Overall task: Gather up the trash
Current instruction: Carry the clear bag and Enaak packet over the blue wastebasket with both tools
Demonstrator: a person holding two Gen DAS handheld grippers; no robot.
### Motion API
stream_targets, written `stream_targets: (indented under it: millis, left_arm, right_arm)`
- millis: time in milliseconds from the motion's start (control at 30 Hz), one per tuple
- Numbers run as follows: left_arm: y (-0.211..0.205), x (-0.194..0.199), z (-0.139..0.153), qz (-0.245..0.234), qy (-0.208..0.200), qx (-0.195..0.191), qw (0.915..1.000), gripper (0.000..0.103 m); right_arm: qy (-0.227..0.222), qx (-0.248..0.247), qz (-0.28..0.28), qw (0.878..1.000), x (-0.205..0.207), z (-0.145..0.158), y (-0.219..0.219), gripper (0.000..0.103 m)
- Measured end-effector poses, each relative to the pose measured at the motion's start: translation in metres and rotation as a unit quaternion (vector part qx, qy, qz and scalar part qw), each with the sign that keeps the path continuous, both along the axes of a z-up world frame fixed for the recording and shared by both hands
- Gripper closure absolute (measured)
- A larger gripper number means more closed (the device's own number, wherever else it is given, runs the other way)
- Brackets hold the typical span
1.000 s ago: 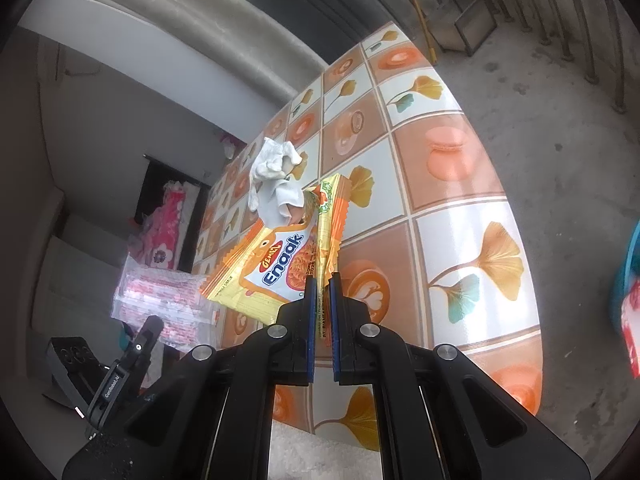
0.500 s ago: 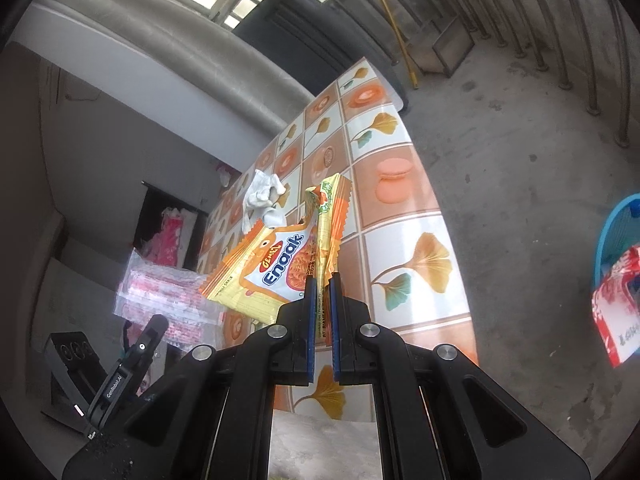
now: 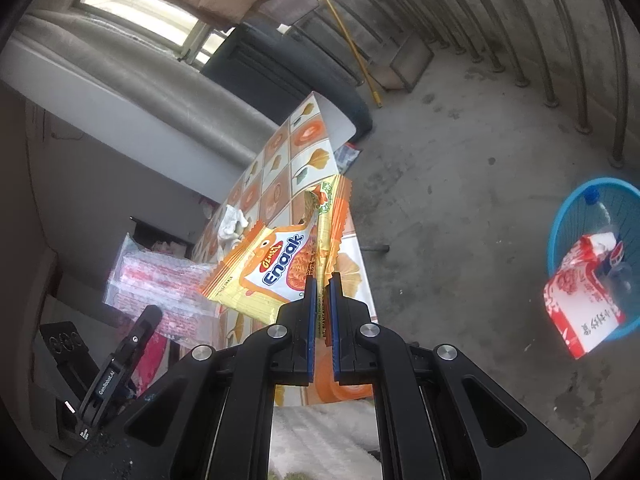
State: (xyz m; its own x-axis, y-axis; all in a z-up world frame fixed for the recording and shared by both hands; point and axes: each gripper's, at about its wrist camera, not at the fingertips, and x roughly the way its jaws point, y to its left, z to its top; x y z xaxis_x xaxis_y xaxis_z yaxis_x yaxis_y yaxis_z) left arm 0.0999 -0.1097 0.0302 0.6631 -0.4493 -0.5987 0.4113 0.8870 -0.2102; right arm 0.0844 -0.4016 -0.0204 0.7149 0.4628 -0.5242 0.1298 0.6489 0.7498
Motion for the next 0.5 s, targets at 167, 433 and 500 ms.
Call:
stream_targets:
  millis: [167,433,500]
  left_arm:
    - [-0.028,0.001,0.002,-0.026,-0.006,0.015,0.9995,0.103]
    - [-0.067,0.001,0.000,-0.060,-0.012,0.037,0.9974,0.103]
    - [-0.075,0.001,-0.001,-0.067,-0.013,0.042,0.9968,0.103]
  right_arm:
    - [0.002,0.009,-0.022,1.000,-0.011,-0.008,-0.021,0.098]
    - [0.012,0.023,-0.048,0.999,-0.024,-0.023,-0.046,0.098]
    - [0.014,0.025,-0.054,0.998,-0.028,-0.027,-0.052,0.098]
